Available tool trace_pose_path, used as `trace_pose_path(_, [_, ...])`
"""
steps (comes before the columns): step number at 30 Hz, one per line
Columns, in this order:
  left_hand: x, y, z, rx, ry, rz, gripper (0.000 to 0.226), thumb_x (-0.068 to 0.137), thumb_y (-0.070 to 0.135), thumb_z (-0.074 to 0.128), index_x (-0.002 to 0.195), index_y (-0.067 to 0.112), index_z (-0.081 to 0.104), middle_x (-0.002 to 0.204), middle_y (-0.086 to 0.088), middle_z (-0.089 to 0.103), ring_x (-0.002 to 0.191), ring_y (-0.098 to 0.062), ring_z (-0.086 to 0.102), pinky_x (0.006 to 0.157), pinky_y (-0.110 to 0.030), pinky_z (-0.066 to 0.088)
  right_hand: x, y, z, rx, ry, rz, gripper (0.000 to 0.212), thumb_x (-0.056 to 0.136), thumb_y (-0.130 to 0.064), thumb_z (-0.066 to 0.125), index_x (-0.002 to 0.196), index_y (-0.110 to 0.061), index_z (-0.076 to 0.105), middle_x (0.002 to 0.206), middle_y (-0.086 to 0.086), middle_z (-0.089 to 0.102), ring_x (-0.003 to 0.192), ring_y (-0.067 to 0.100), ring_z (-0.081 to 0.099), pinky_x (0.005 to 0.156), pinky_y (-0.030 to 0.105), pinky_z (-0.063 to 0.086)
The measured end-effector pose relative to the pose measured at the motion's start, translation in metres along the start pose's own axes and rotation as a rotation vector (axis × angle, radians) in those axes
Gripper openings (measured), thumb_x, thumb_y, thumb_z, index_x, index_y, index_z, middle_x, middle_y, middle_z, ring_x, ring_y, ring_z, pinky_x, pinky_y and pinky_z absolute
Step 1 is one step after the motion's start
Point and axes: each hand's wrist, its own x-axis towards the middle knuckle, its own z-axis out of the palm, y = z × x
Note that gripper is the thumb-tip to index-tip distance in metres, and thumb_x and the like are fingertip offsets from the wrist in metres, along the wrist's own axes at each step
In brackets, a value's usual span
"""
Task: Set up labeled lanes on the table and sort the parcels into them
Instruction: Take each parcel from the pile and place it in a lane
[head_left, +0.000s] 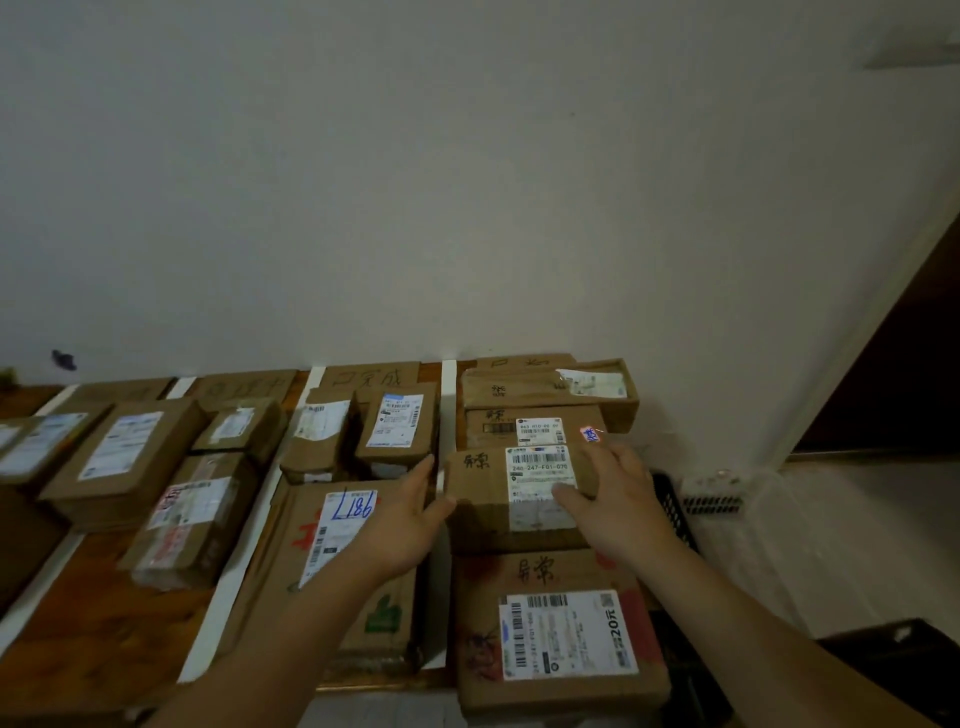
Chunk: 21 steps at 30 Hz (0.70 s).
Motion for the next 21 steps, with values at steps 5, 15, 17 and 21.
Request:
trace_pose_path(5, [-0.020,-0.012,-0.066,0.145,0.144,-0.005,0.062,0.092,0.037,0.053,0.147,0.030,0.023,0.149,0.001,0.035,0.128,-0.012,0.037,0.099,-0.026,0.035,0.007,-0.070,0.016,-0.092,-0.013,-0.162,0.060,0.086,-0.056,0.052,0.140,-0.036,0.035,0.148,-0.003,0.027,0.135,0.021,0.024,0.107,0.040,0.030])
trace_pose_path(15, [-0.122,-0.098,-0.292,0.232,0.337,-0.119,0.068,0.090,0.042,0.056,0.147,0.028,0.022,0.153,-0.002,0.027,0.137,-0.021,0.030,0.108,-0.034,0.029,-0.018,-0.281,0.129,-0.164,-0.284,-0.461,0.067,0.083,-0.059,0.054,0.142,-0.031,0.038,0.149,0.003,0.033,0.133,0.024,0.035,0.105,0.038,0.033])
trace_pose_path(17, [-0.148,-0.121,-0.341,0.258,0.396,-0.120,0.067,0.089,0.044,0.055,0.147,0.031,0.024,0.152,0.000,0.030,0.135,-0.019,0.033,0.105,-0.031,0.029,-0.029,-0.324,0.159,-0.193,-0.303,-0.514,0.069,0.083,-0.060,0.055,0.143,-0.030,0.037,0.149,0.004,0.035,0.134,0.025,0.034,0.106,0.036,0.031])
trace_pose_path(21, [-0.199,-0.162,-0.425,0.271,0.483,-0.151,0.065,0.090,0.041,0.056,0.146,0.030,0.026,0.151,-0.001,0.030,0.135,-0.020,0.033,0.104,-0.031,0.030,-0.053,-0.411,0.214,-0.224,-0.306,-0.620,0.068,0.083,-0.059,0.057,0.141,-0.028,0.039,0.141,0.004,0.041,0.129,0.024,0.038,0.101,0.034,0.033])
